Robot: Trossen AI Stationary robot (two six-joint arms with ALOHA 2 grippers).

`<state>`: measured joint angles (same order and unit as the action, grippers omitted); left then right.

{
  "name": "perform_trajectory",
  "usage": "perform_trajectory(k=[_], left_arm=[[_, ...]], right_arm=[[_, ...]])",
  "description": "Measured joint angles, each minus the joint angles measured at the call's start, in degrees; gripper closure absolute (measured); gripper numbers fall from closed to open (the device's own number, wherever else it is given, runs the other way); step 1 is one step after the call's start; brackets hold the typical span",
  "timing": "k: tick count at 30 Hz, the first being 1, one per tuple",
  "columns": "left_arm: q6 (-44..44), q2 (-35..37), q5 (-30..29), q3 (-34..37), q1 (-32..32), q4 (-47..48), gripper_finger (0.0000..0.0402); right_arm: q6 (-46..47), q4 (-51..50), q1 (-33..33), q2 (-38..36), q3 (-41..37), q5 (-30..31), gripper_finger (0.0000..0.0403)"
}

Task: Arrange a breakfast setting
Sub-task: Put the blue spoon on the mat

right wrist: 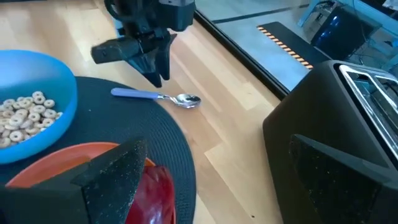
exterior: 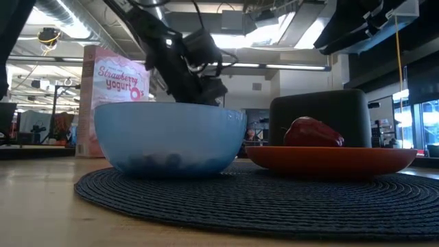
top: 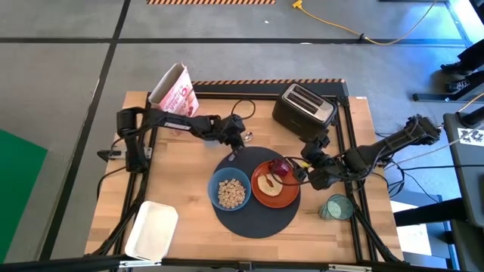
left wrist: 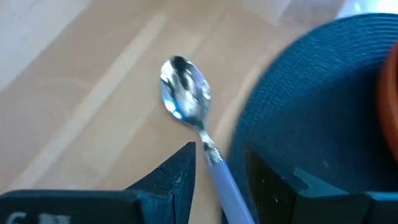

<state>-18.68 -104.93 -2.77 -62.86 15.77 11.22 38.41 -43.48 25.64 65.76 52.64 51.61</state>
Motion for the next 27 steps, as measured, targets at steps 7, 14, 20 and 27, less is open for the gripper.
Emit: perform_trajectory(k=[7,14,20,27], left_arm=[[2.6,-3.7,-0.4,-1.8,0.5,-0.3,0.0271],[2.8,-4.9,-1.0,-1.9,1.6,-0.4,0.0271],[2.8,-7.4,-0.5,-2.0,1.4,-1.6,0.0271],[4.2,-7.6,-1.4,-2.3,0.8,-2.3,0.0271]], right_arm=[[-1.4,-0.4,-3.8,0.0,0.0,-4.0,0.0020],[-1.7,-0.5,-5.5,0.0,0.0,-3.5,0.0020],[-1.7,-0.5,-5.4,0.0,0.0,-2.7,0.0020],[-2.5,-0.5,-5.4,0.0,0.0,-2.7,0.0020]])
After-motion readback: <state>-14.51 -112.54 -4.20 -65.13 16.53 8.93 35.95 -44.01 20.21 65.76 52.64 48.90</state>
